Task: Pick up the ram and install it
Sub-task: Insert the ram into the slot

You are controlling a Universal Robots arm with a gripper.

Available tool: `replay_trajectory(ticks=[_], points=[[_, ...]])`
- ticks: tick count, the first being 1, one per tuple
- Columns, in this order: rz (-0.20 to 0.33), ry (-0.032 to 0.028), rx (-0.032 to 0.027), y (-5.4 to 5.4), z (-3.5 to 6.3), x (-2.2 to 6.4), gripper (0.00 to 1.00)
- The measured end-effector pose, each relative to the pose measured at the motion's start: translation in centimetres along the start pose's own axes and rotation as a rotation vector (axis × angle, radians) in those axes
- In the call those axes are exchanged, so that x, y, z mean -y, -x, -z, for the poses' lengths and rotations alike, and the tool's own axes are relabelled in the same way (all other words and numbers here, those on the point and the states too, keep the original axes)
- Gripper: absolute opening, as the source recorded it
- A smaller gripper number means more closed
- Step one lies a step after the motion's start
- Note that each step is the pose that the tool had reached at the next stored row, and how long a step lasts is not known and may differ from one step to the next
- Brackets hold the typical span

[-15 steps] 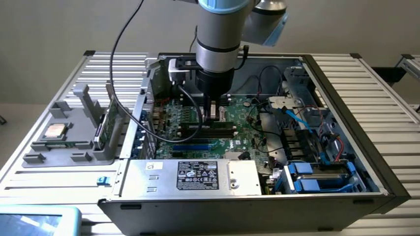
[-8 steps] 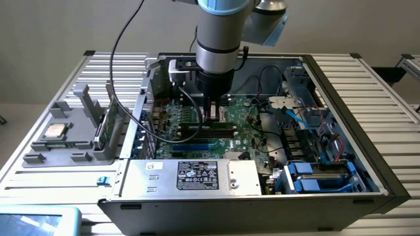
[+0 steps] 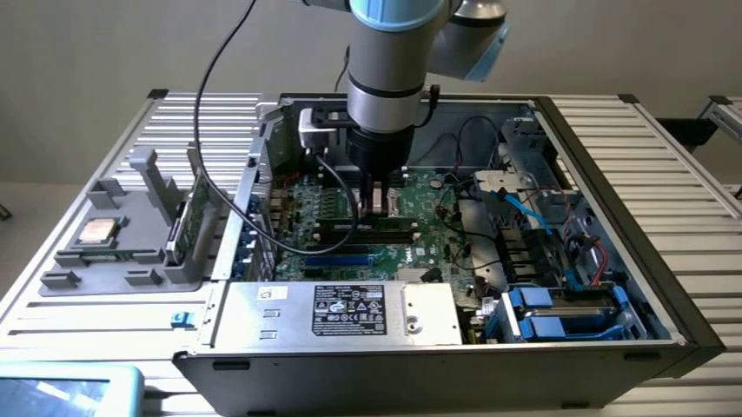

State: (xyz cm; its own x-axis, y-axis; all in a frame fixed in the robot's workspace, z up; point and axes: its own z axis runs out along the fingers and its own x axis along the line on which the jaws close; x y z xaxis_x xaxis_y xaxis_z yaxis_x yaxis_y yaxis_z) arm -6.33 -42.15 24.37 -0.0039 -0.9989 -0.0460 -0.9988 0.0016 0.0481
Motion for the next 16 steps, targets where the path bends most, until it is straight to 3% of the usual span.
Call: replay_trajectory(ticks=[16], points=[[0.000,0.0000,0.0001,-0.14,-0.51,0.28,0.11]])
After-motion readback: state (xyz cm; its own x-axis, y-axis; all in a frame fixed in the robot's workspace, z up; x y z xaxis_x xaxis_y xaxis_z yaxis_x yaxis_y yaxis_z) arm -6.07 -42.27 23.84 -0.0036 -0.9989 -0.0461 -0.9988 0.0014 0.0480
